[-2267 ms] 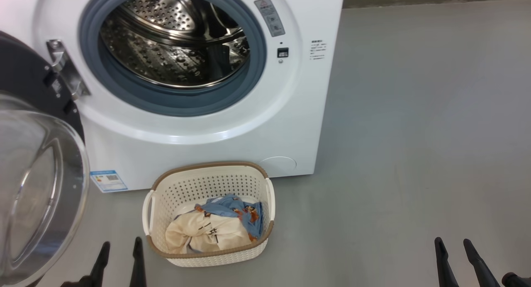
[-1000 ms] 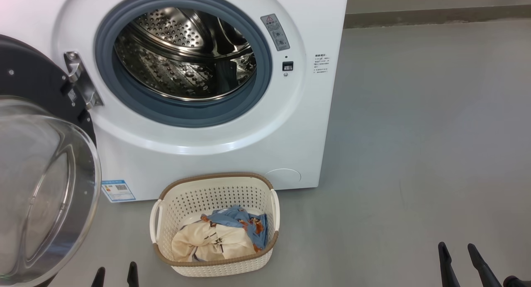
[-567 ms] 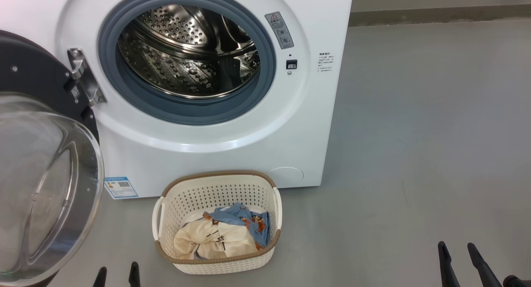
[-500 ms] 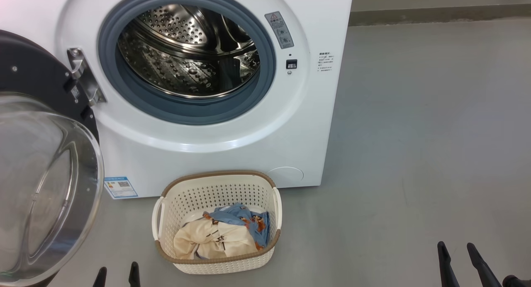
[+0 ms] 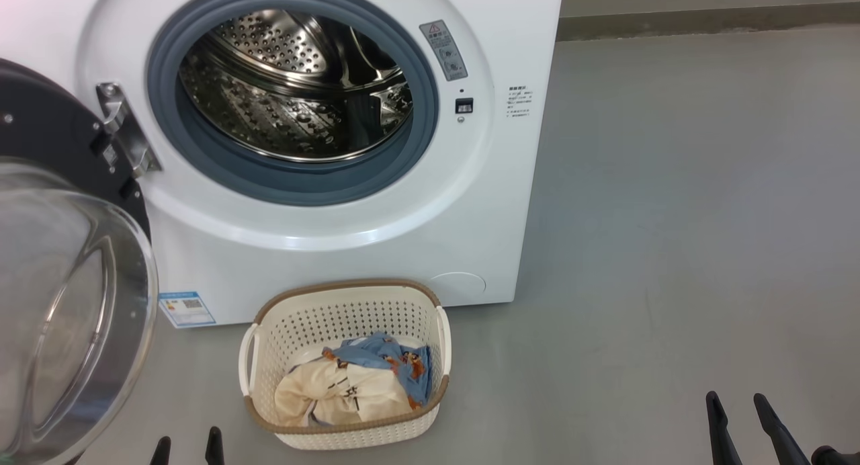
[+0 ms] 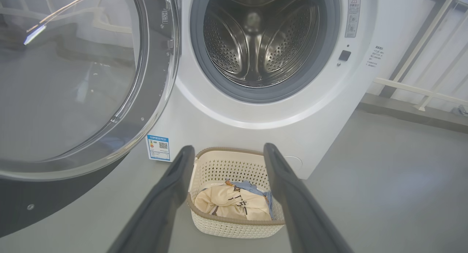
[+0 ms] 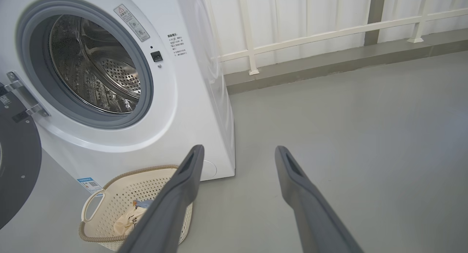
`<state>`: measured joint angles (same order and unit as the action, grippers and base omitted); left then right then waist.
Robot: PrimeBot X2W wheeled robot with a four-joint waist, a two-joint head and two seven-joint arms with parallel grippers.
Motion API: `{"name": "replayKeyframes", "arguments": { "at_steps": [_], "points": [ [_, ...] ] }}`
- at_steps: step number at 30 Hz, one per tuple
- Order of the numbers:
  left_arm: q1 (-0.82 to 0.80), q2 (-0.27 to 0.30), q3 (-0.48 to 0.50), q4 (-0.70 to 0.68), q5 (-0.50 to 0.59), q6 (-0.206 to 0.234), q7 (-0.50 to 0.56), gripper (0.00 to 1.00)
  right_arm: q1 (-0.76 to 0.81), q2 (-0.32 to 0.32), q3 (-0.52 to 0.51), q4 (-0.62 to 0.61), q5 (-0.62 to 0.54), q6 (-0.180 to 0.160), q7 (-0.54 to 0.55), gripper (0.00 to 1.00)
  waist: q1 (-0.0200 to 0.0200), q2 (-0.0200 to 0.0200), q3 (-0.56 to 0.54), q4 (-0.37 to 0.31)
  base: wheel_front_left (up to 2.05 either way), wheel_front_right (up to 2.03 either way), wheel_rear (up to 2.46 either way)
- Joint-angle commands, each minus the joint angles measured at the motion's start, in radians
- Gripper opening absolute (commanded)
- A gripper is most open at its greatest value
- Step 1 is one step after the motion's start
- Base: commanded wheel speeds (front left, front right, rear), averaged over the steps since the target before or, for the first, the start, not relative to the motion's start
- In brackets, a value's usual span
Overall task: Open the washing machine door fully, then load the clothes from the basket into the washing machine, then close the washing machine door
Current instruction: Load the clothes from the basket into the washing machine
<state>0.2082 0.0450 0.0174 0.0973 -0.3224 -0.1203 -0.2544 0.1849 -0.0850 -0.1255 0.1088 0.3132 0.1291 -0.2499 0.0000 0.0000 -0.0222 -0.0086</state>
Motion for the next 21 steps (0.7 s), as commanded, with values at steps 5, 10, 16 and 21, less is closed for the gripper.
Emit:
{"name": "replayKeyframes", "arguments": {
  "at_steps": [5, 10, 16, 21],
  "points": [
    [-0.020, 0.005, 0.036, -0.016, -0.004, -0.001, -0.007, 1.00, -0.015, -0.016, 0.024, -0.024, -0.002, 0.002, -0.012, 1.00, 0.0000, 0.0000, 0.005, -0.003, 1.28, -1.28, 0.00],
    [-0.025, 0.005, 0.040, -0.015, 0.002, 0.005, -0.007, 1.00, -0.016, -0.015, 0.023, -0.024, -0.001, 0.002, -0.012, 1.00, 0.0000, 0.0000, 0.007, -0.002, 1.19, -1.19, 0.00],
    [-0.025, 0.005, 0.041, -0.018, 0.011, 0.017, -0.007, 1.00, -0.016, -0.015, 0.023, -0.024, 0.001, 0.002, -0.012, 1.00, 0.0000, 0.0000, 0.008, 0.000, 0.51, -0.51, 0.00],
    [-0.026, 0.005, 0.040, -0.017, 0.015, 0.022, -0.007, 1.00, -0.018, -0.016, 0.024, -0.022, 0.003, 0.002, -0.012, 1.00, 0.0000, 0.0000, 0.012, 0.001, 0.01, -0.01, 0.00]
  ]
}}
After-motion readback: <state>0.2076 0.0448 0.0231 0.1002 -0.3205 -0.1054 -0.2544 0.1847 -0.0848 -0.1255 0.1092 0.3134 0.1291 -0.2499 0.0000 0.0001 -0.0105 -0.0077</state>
